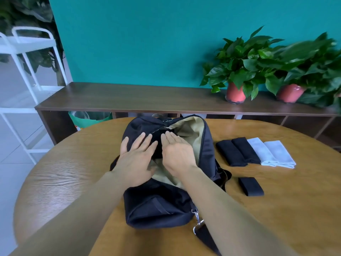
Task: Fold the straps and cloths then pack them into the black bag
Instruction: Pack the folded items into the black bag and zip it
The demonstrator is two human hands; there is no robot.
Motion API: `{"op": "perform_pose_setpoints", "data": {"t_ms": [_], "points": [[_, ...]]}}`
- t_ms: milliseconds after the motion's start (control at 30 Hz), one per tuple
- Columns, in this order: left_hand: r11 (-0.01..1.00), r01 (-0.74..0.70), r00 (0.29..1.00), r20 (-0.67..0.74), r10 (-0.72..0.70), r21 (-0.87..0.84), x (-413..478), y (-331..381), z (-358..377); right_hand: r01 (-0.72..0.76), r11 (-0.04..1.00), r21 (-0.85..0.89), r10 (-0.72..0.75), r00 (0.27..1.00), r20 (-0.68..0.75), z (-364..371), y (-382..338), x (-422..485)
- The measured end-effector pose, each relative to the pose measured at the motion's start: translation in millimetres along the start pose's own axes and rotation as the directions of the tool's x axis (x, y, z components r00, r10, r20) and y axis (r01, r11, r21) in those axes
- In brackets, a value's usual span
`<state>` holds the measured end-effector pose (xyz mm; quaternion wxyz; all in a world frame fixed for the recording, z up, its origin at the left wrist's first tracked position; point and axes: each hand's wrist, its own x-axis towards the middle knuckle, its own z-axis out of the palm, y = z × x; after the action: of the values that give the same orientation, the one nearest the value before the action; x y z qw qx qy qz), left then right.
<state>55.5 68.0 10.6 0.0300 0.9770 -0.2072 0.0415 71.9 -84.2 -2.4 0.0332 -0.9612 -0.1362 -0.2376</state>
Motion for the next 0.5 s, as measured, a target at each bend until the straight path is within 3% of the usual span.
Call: {"op": "perform_pose_setpoints", "data": {"t_ms": [167,267,400,500], "points": [[0.997,-0.05,0.999,-0.009,0.049,-0.053,-16,44,1,0.081,0.994,0.068,-0.06,0.964,-0.26,-46,24,-57],[0.994,-0.085,0.996,0.01,0.086,-0.065,-21,70,0,0.043,0.998,0.036,-0.028,0.943,-0.332,-61,52,-98],[0.994,-0.111,0.993,0.049,0.112,-0.026,-22,93,-4,-0.104,0.993,-0.049,0.088,0.963,-0.254,-70,95,-147],[0.993,-0.116,0.99,0.077,0.115,0.0,-23,105,-7,-0.219,0.97,-0.101,0.215,0.975,-0.053,-73,115,-171]]}}
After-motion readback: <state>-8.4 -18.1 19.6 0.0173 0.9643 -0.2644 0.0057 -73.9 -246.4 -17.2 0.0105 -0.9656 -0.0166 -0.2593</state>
